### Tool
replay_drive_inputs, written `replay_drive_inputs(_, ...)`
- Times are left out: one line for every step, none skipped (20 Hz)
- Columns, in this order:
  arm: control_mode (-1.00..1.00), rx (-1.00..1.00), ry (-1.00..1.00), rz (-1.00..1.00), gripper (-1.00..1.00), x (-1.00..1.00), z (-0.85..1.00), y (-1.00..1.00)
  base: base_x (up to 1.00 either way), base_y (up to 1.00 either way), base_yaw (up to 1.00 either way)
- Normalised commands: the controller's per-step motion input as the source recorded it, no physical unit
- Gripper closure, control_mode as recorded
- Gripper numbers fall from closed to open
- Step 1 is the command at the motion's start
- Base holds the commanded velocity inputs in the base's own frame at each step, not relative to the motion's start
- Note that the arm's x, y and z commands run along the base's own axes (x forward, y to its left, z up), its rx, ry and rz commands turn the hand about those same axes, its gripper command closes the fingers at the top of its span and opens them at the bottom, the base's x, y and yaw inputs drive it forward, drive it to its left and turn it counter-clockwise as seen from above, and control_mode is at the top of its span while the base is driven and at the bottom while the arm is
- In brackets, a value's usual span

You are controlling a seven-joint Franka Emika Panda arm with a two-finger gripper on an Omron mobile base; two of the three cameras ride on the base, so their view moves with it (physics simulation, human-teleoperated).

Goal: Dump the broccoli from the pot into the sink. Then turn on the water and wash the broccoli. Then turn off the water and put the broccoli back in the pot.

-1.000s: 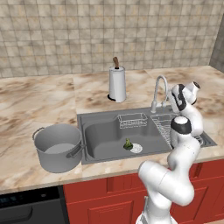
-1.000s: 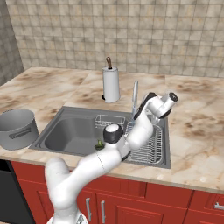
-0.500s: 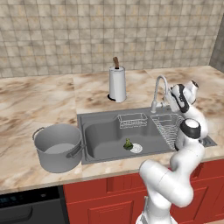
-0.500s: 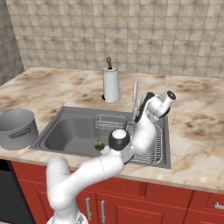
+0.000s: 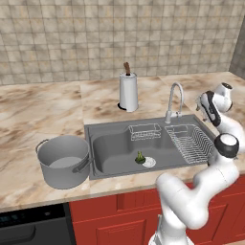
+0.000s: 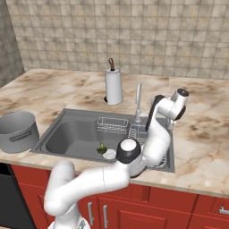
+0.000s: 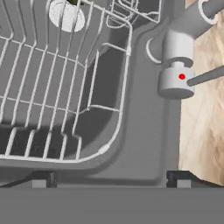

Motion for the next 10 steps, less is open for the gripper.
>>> replay_drive_inputs(-1.00,-0.29,-0.01,-0.34,-1.00,-1.00,0.14,-0.42,0.00,0.00,0.00)
replay_drive_inputs(-1.00,-0.29,-0.02,-0.35,-1.00,-1.00,0.13,-0.42,0.00,0.00,0.00)
replay_drive_inputs(-1.00,-0.29,-0.03,-0.36,-1.00,-1.00,0.16,-0.41,0.00,0.00,0.00)
replay_drive_inputs(-1.00,-0.30,-0.03,-0.38,-1.00,-1.00,0.18,-0.29,0.00,0.00,0.00)
replay_drive_inputs(-1.00,-0.31,-0.03,-0.41,-1.00,-1.00,0.19,-0.19,0.00,0.00,0.00)
replay_drive_inputs(-1.00,-0.31,-0.03,-0.42,-1.00,-1.00,0.21,-0.11,0.00,0.00,0.00)
replay_drive_inputs(-1.00,-0.33,-0.04,-0.43,-1.00,-1.00,0.22,-0.01,0.00,0.00,0.00)
replay_drive_inputs(-1.00,-0.38,-0.05,-0.43,-1.00,-1.00,0.24,0.00,0.00,0.00,0.00)
replay_drive_inputs(-1.00,-0.38,-0.06,-0.43,-1.00,-1.00,0.24,0.00,0.00,0.00,0.00)
replay_drive_inputs(-1.00,-0.39,-0.09,-0.43,-1.00,-1.00,0.21,0.00,0.00,0.00,0.00)
